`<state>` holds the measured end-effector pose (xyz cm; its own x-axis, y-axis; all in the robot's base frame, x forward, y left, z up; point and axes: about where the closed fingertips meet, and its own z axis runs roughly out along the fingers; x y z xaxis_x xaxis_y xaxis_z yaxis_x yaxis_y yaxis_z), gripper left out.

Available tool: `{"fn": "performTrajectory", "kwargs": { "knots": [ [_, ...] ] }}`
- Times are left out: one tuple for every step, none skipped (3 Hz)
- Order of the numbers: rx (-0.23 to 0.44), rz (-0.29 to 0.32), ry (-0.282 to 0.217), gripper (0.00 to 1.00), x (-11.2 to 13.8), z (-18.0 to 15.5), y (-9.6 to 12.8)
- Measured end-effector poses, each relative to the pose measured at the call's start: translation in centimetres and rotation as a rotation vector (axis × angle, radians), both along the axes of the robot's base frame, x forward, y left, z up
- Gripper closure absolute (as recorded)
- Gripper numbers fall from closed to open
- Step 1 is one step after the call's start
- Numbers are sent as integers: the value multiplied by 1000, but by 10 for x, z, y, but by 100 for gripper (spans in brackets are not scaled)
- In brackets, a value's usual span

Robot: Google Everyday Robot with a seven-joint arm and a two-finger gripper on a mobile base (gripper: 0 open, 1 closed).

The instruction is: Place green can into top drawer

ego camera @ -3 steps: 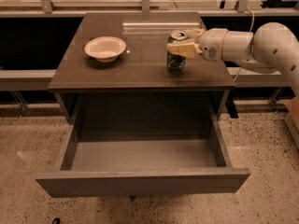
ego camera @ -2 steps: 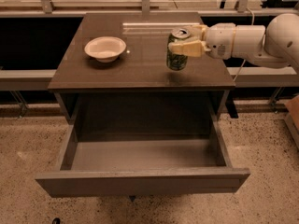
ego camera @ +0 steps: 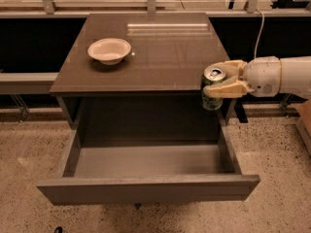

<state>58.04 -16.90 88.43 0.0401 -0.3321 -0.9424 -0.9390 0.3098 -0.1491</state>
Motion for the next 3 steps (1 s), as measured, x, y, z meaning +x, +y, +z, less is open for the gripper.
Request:
{"fn": "performTrajectory", "kwargs": {
  "knots": [
    [-8,5,8,100,1,-1,4],
    [57,52,-29,100,-5,-22,17],
    [135,132,-19,100,-17,-73,39]
  ]
}}
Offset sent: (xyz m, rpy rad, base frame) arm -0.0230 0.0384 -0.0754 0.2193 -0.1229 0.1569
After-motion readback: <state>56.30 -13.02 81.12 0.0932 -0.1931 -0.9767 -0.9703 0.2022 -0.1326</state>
